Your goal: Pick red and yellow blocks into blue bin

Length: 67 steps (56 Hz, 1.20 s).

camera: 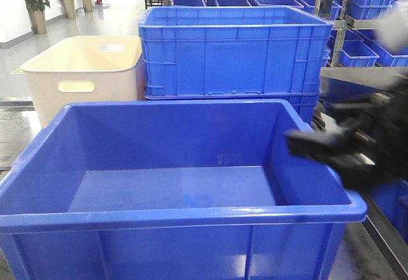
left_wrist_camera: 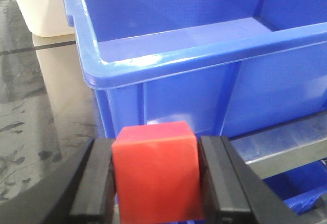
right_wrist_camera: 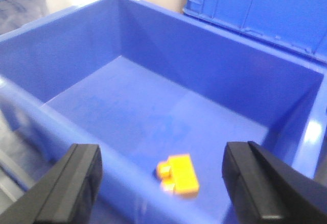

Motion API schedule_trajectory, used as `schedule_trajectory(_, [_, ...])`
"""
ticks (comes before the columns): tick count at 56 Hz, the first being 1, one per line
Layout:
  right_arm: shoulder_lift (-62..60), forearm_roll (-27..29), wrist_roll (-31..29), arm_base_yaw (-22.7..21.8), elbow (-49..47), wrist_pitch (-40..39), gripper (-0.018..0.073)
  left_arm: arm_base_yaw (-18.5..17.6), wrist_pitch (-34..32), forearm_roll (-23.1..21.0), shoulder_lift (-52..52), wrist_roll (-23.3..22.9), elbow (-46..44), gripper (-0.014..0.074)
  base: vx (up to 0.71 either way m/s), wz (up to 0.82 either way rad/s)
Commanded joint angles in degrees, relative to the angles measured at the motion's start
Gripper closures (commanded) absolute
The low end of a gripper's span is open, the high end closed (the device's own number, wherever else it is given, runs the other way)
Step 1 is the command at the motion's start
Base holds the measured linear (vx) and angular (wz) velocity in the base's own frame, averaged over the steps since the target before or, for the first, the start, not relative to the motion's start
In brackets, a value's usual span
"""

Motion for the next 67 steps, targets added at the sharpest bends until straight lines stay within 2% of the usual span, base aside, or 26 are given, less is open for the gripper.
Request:
schedule_trajectory(1, [-6.16,0.28,-0.09,-0.18,4.11,-3.78,0.0013,-0.28,-4.66,-0.68,0.6,-0.3,-1.53,0.0372,0.0,0.0])
schedule_trajectory(18, [-23.37,-3.2,0.59,-0.18,23.21,-3.86,0.0013,-0.28,-4.66,-0.68,0.6,-0.3,-1.53,0.0372,0.0,0.0])
schedule_trajectory(28, [-28.64,-3.55,1.82,-0.18,29.47,-4.22,0.0013,-0.28,-4.66,-0.68,0.6,-0.3,-1.53,0.0372,0.0,0.0])
schedule_trajectory(53, [-29.06,-3.49,3.08,-0.18,31.12,-5.4,0.0013,-0.28,-4.72,-0.68,0.6,-0.3,-1.53,0.0372,0.0,0.0])
schedule_trajectory(67, [-29.06,-3.49,3.08,-0.18,31.12,-5.4,0.0013,-0.28,-7.84,-0.68,0.6,-0.2,-1.53,0.0372,0.0,0.0])
